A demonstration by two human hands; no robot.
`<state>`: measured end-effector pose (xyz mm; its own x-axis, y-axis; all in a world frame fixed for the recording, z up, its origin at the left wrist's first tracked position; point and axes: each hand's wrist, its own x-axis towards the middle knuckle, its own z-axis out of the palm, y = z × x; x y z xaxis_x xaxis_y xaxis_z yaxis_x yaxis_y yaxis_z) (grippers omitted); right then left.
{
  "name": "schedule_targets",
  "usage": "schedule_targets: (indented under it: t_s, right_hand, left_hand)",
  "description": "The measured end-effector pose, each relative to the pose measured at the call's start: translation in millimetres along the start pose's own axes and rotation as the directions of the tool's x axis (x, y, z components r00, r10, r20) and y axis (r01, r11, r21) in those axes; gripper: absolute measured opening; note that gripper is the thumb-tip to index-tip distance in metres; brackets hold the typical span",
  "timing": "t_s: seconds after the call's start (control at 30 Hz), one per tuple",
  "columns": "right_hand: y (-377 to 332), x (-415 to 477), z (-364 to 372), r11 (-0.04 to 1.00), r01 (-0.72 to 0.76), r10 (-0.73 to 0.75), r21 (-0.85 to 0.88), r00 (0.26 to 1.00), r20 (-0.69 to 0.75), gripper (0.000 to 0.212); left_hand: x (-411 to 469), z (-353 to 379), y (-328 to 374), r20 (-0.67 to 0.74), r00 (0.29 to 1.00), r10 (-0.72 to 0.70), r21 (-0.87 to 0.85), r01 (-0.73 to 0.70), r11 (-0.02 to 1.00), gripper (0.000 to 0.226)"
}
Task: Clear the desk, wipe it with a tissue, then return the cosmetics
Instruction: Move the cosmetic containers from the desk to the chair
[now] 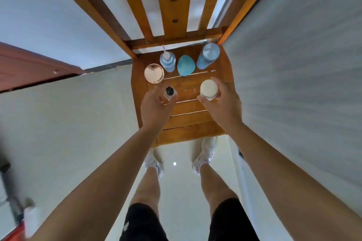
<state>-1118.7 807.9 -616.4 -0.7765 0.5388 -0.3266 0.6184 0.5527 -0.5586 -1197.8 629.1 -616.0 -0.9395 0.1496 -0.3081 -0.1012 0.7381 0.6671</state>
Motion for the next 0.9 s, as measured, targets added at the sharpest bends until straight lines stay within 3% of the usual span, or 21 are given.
schedule_targets:
  t_s: [0.27, 0.47, 0.7, 0.9]
  right_hand:
    - [37, 50, 76, 0.997, -0.078, 0.078, 0.017, 0.997, -0.005, 0.071]
    - [37, 63, 89, 0.993, -0.053, 0.060, -0.102, 0.996, 0.072, 0.081]
    - [12, 9, 35, 0.988, 0.081, -0.070, -0.130, 0.993, 0.092, 0.075]
    - [-81, -36, -32, 0.955, 0.228, -0.242, -0.188, 0.969, -0.051, 0.067]
  left_hand:
    - [44, 72, -50, 0.017, 0.999, -0.041, 0.040, 0.040, 0.998, 0.030]
    - [42, 77, -57, -0.016, 0.997, -0.075, 0.061, 0.076, 0.995, 0.035]
    - [6, 15, -33, -0.136, 0.990, -0.028, -0.033, 0.024, 0.999, 0.042]
    - [-23, -99, 22, -0.145, 0.983, 0.117, 0.113, -0.101, 0.988, 0.048]
